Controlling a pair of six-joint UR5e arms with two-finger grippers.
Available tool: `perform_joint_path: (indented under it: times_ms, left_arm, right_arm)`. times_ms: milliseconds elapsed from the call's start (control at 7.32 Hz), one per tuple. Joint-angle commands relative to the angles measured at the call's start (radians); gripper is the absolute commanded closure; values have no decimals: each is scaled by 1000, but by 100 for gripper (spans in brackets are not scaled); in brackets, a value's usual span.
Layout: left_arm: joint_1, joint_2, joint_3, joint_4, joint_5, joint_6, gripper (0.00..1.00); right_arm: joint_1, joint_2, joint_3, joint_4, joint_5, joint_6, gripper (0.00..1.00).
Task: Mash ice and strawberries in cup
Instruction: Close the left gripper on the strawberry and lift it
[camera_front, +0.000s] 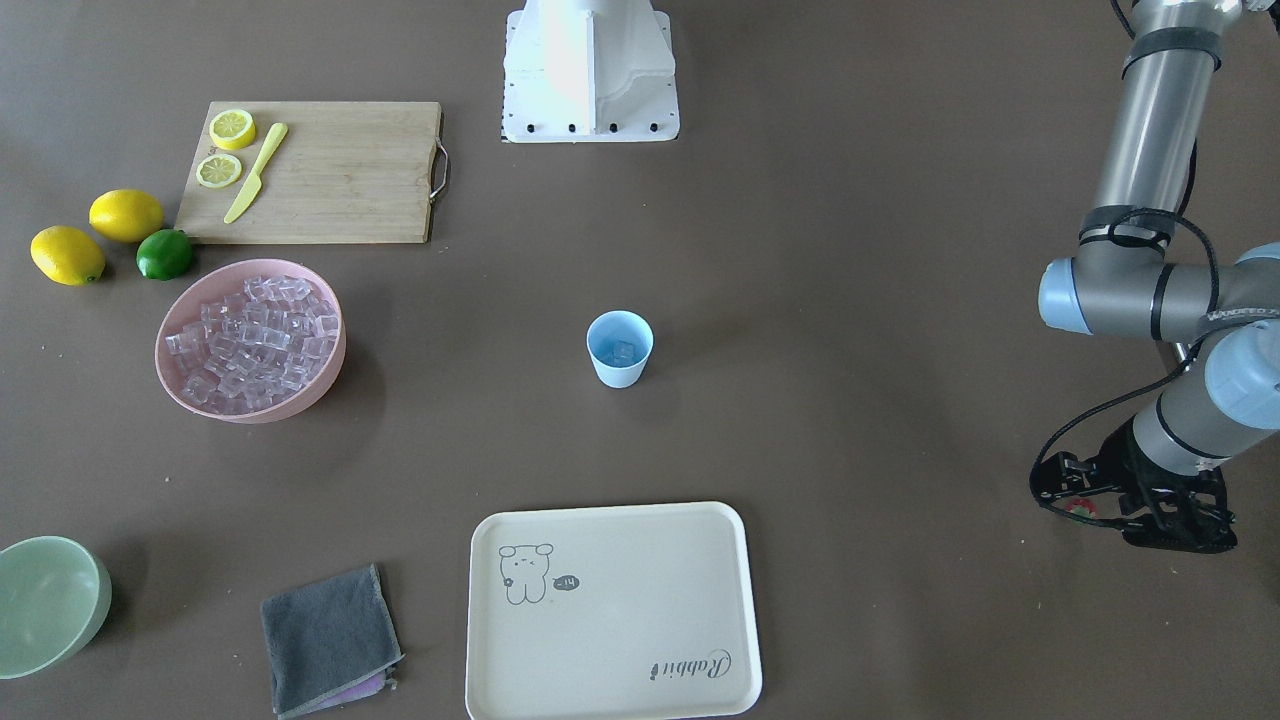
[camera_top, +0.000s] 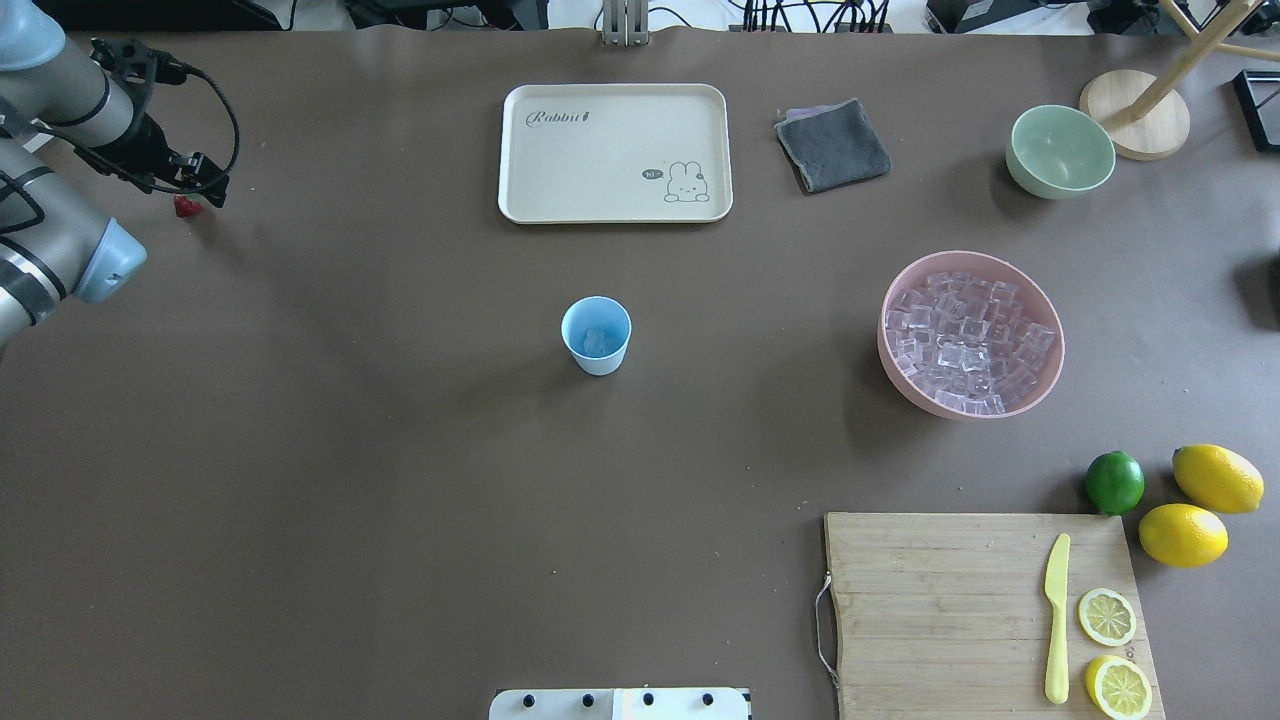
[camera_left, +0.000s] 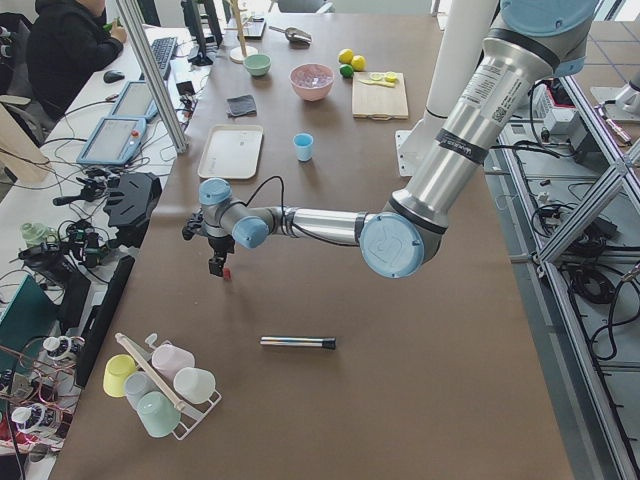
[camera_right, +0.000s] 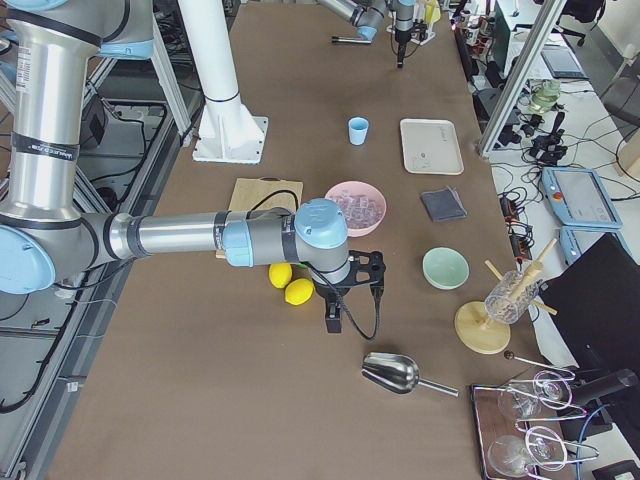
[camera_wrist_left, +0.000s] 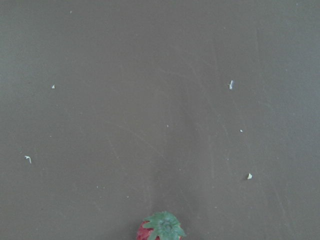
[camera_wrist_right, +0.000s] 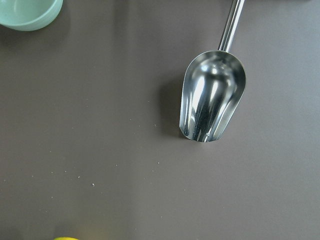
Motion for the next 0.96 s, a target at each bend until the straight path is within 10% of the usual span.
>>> perform_joint_path:
  times_ms: [0, 410, 820]
  left_arm:
    - [4, -2, 12, -5, 13, 1, 5]
    - [2, 1, 52, -41, 13, -9, 10]
    - [15, 1, 53, -41, 13, -20, 70]
  right_arm:
    - [-1, 14, -7, 6, 1, 0, 0]
    - [1, 14, -4, 3, 4, 0, 0]
    - [7, 6, 0, 5, 5, 0, 0]
